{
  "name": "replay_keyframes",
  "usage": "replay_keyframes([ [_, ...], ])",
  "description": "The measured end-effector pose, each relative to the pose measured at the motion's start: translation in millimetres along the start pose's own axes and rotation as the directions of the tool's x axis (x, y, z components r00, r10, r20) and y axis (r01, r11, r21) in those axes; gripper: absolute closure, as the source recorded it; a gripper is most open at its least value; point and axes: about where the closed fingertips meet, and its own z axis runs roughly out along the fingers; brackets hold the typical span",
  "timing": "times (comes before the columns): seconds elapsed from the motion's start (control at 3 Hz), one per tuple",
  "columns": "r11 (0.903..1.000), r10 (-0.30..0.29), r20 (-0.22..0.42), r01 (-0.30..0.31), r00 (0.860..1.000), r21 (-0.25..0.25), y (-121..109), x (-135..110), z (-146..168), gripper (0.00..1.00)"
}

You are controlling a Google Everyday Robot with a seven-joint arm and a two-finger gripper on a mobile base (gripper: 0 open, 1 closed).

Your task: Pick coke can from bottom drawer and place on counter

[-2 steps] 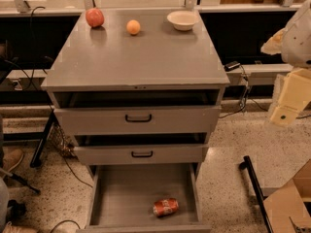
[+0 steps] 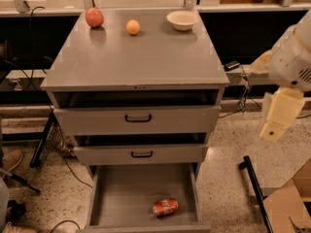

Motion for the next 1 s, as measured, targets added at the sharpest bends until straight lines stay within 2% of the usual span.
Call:
replay_keyframes([
  [0.33, 0.9941, 0.003, 0.113, 0.009, 0.994, -0.108, 32.8, -12.7, 65.0, 0.00],
  [0.67, 0.9779, 0.033, 0.224, 0.015, 0.974, -0.209, 88.1, -48.4, 168.0, 0.00],
  [1.0, 0.9781, 0.032, 0.221, 0.015, 0.975, -0.208, 86.3, -47.0, 162.4, 0.00],
])
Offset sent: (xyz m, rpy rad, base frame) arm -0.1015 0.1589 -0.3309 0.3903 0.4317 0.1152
